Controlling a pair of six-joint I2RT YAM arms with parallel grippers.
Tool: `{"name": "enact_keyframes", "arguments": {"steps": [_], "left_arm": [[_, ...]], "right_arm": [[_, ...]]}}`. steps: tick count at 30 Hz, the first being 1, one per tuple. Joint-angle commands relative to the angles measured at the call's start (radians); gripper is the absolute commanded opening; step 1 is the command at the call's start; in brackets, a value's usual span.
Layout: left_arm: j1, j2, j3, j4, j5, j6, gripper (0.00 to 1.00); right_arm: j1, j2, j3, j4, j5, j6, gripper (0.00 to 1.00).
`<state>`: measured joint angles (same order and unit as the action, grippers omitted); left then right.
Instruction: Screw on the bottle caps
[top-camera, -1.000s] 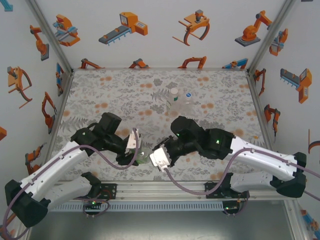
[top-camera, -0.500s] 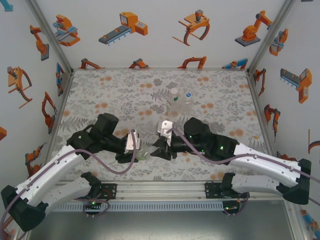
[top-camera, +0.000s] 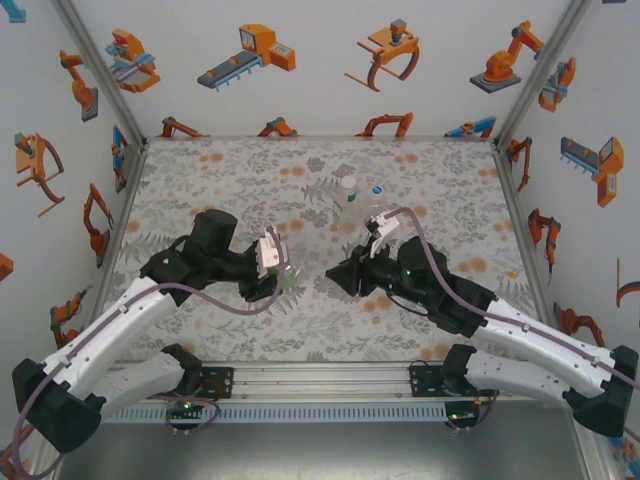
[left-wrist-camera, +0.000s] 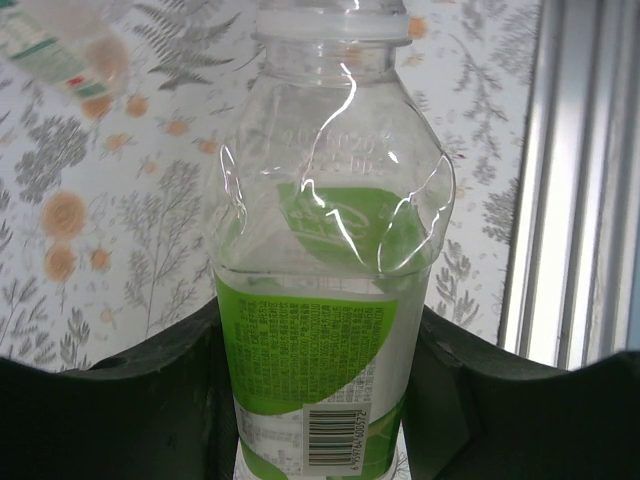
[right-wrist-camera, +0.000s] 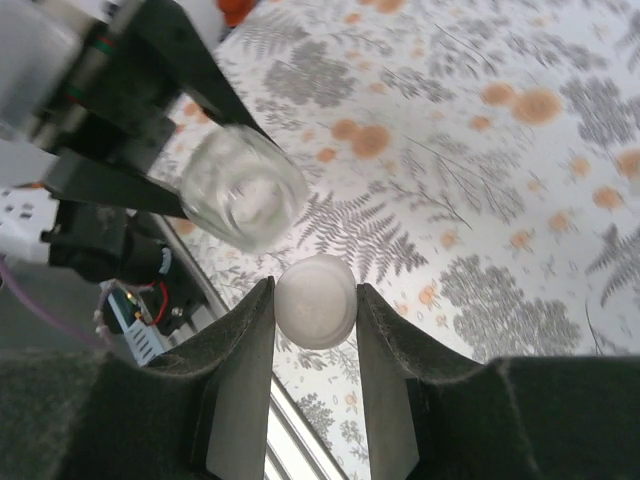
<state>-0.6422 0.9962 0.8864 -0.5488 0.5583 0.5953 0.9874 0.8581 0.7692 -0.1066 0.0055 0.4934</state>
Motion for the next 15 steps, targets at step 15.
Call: {"name": "enact_keyframes", "arguments": {"steps": [15], "left_arm": [[0.087, -0.002, 0.039, 0.118, -0.025, -0.215, 0.00]], "right_arm": [[-0.105, 0.447, -0.006, -0.256, 0.085, 0.173, 0.04]]}}
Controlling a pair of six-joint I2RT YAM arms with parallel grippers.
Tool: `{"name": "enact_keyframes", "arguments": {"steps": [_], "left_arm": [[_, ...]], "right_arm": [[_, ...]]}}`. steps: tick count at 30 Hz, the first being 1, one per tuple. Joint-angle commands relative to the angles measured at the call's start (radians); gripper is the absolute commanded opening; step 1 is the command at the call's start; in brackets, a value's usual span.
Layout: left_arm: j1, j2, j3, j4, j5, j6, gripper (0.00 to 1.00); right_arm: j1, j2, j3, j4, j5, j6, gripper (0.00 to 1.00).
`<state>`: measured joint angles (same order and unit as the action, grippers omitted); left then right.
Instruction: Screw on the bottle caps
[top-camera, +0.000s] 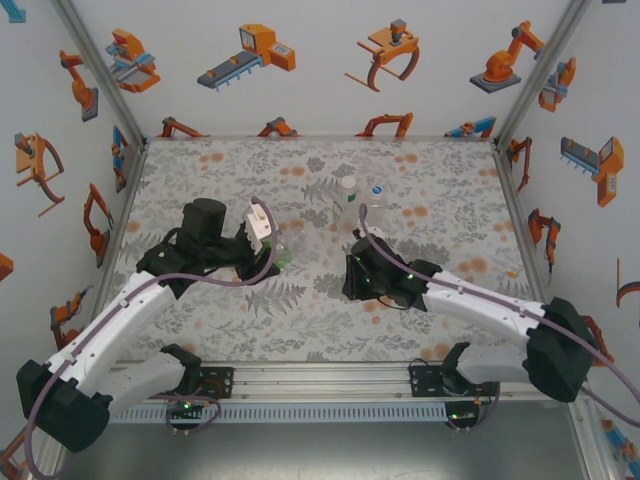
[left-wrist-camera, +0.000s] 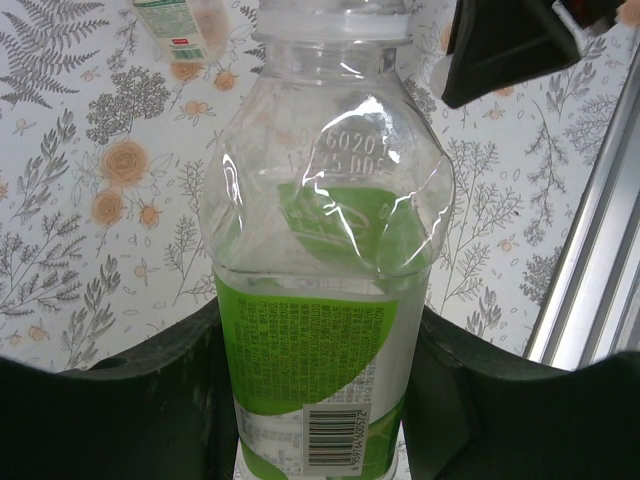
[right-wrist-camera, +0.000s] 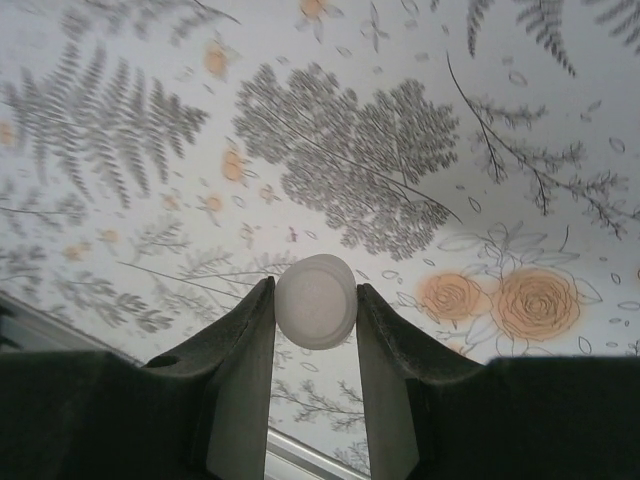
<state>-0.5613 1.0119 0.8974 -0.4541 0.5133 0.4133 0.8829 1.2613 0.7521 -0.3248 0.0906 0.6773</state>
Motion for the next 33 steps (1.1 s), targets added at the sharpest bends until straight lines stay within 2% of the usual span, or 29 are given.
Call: {"name": "enact_keyframes", "arguments": {"steps": [1, 9, 13, 16, 22, 33], "left_arm": [[0.007, -0.021, 0.025, 0.028, 0.027, -0.033, 0.00], [0.007, -0.033, 0.017, 0.036, 0.034, -0.027, 0.00], [0.006, -0.030, 0.016, 0.035, 0.035, -0.028, 0.00], [0.006, -0.027, 0.018, 0.033, 0.037, -0.028, 0.00], [0.007, -0.027, 0.018, 0.032, 0.039, -0.027, 0.00], [0.006, -0.024, 0.018, 0.028, 0.045, -0.022, 0.00]], "right_arm": [[-0.001, 0.068, 0.013, -0.044, -0.006, -0.017, 0.07], [0.008, 0.177, 0.007, -0.078, -0.016, -0.023, 0.16], [0.016, 0.194, 0.055, -0.141, -0.011, -0.037, 0.41], [0.018, 0.219, 0.097, -0.192, 0.002, -0.043, 0.48], [0.028, 0.261, 0.143, -0.230, -0.004, -0.048, 0.49], [0.034, 0.293, 0.141, -0.226, -0.015, -0.038, 0.42]]}}
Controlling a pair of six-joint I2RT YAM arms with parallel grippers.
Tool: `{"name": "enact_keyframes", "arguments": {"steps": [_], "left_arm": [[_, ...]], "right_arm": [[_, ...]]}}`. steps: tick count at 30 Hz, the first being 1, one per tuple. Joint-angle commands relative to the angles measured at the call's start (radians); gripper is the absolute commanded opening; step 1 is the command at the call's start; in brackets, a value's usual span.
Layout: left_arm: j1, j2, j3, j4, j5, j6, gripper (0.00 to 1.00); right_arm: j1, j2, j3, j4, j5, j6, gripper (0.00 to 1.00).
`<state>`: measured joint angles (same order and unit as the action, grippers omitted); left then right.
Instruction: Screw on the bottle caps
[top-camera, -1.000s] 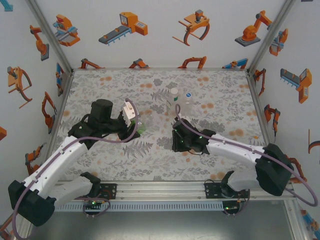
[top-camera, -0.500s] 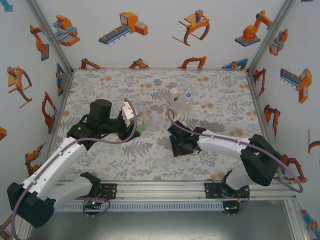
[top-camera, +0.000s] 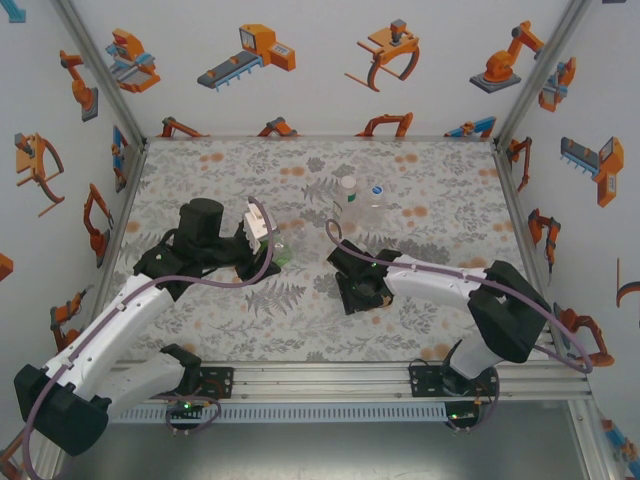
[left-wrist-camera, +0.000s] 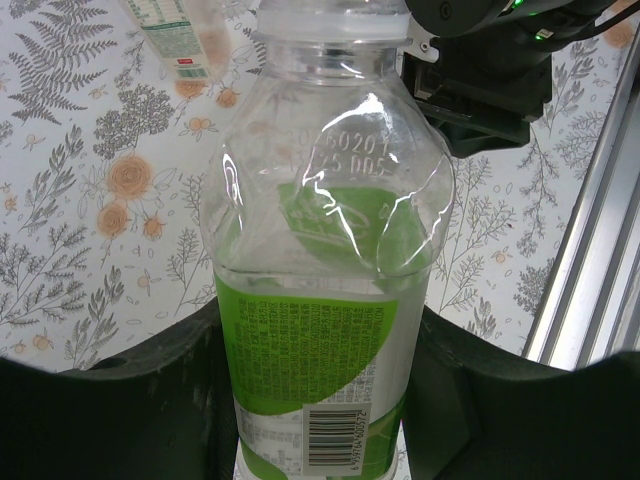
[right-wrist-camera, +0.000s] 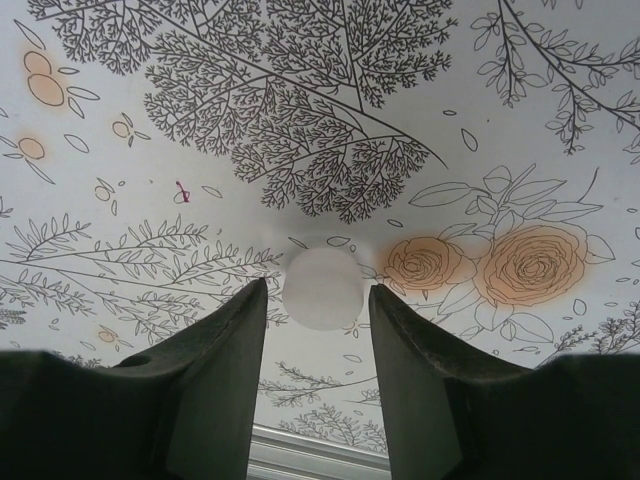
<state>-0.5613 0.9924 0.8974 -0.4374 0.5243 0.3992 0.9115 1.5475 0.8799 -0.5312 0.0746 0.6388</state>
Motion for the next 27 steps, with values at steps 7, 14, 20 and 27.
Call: {"name": "enact_keyframes", "arguments": {"steps": [7, 14, 20, 27], "left_arm": [[0.008, -0.004, 0.018, 0.010, 0.037, -0.004, 0.00], [0.007, -0.004, 0.018, 0.011, 0.040, -0.003, 0.00], [0.006, 0.000, 0.018, 0.011, 0.043, -0.002, 0.00], [0.007, 0.002, 0.018, 0.011, 0.046, 0.000, 0.00]], "right_arm": [[0.006, 0.014, 0.009, -0.022, -0.013, 0.002, 0.40], [0.007, 0.015, 0.002, -0.020, -0.011, 0.005, 0.40], [0.007, 0.027, -0.007, -0.009, -0.010, 0.014, 0.40], [0.007, 0.022, -0.017, -0.007, -0.009, 0.019, 0.40]]}}
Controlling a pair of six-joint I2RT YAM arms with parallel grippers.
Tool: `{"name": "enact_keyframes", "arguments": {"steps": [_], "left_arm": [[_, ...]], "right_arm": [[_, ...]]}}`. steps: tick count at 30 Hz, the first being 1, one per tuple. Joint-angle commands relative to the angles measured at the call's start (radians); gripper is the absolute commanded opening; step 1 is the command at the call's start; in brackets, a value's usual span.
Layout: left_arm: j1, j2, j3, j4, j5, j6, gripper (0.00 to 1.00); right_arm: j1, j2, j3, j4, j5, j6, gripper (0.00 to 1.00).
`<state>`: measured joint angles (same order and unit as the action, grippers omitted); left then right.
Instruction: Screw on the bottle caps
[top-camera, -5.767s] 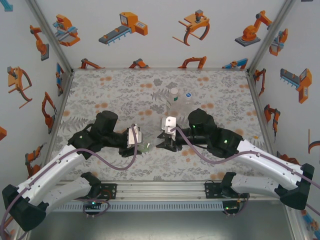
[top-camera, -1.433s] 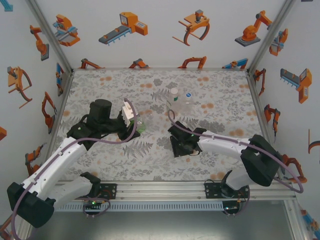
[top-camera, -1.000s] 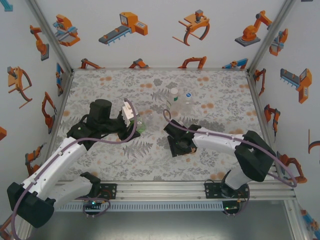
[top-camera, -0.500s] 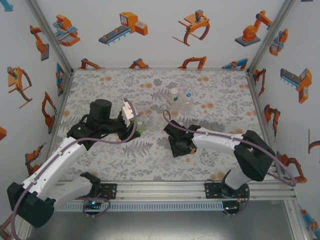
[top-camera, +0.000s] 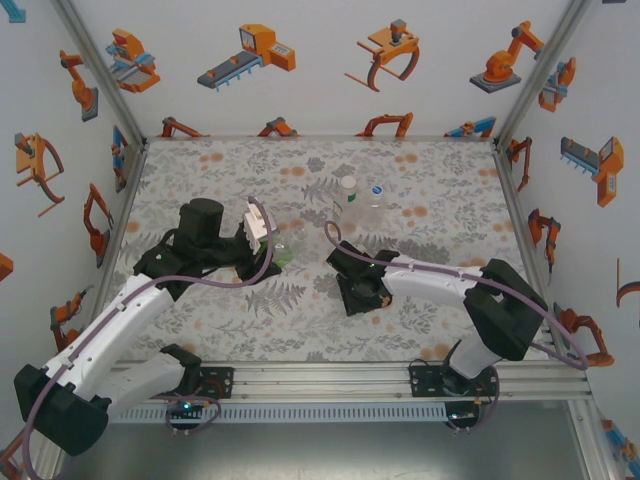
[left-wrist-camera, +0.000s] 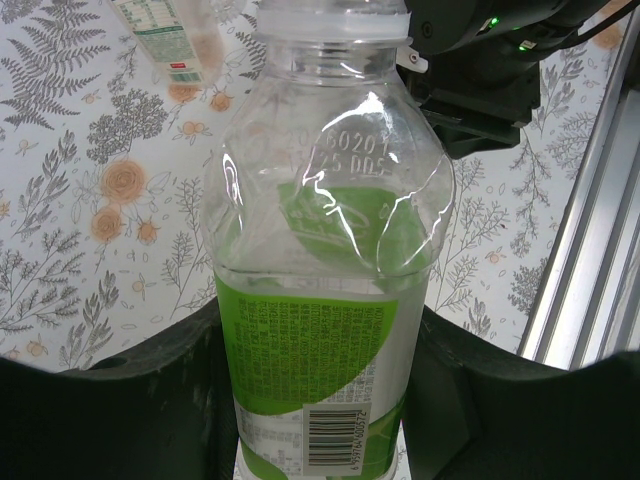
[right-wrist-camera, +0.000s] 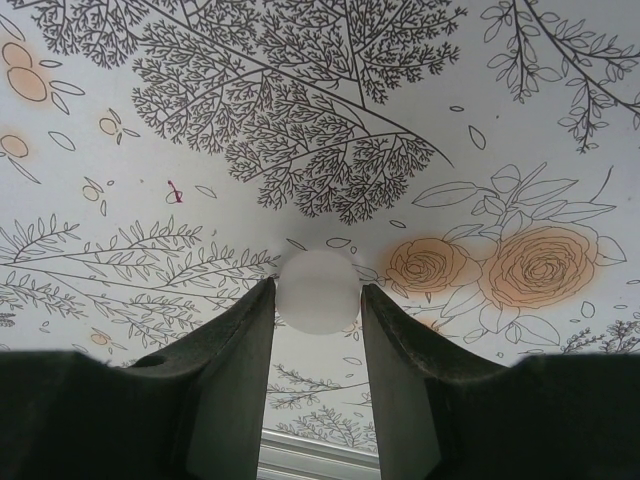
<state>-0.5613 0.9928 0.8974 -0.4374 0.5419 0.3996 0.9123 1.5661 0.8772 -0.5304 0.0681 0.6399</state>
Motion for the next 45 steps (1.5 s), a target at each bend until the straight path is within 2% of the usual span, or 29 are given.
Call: {"name": "enact_keyframes", "arguments": {"steps": [1, 7, 14, 20, 23, 27, 35, 40, 45], "left_arm": [[0.007, 0.000, 0.018, 0.011, 0.028, 0.000, 0.00], [0.007, 0.000, 0.016, 0.010, 0.030, 0.001, 0.00], [0.008, -0.001, 0.016, 0.011, 0.030, 0.003, 0.00], [0.007, -0.003, 0.009, 0.009, 0.052, 0.032, 0.00], [0.000, -0.015, -0.005, 0.010, 0.087, 0.077, 0.00], [-0.045, -0.015, -0.010, -0.028, 0.081, 0.154, 0.00], [-0.178, -0.014, 0.052, -0.204, -0.058, 0.364, 0.00], [-0.234, -0.062, 0.036, -0.202, -0.080, 0.450, 0.00], [-0.333, -0.045, 0.042, -0.203, -0.188, 0.482, 0.00]], "right_arm": [[0.007, 0.001, -0.014, -0.008, -0.001, 0.018, 0.39], [0.007, 0.003, -0.014, -0.011, -0.003, 0.021, 0.42], [0.007, -0.005, -0.017, -0.011, -0.004, 0.024, 0.39], [0.011, -0.040, -0.006, -0.026, 0.014, 0.022, 0.27], [0.011, -0.108, -0.012, -0.005, 0.017, 0.000, 0.21], [0.011, -0.229, -0.017, 0.043, 0.001, -0.089, 0.18], [0.010, -0.558, -0.102, 0.239, -0.176, -0.417, 0.11], [0.010, -0.740, -0.129, 0.314, -0.318, -0.580, 0.08], [0.013, -0.825, -0.106, 0.324, -0.486, -0.731, 0.04]]}}
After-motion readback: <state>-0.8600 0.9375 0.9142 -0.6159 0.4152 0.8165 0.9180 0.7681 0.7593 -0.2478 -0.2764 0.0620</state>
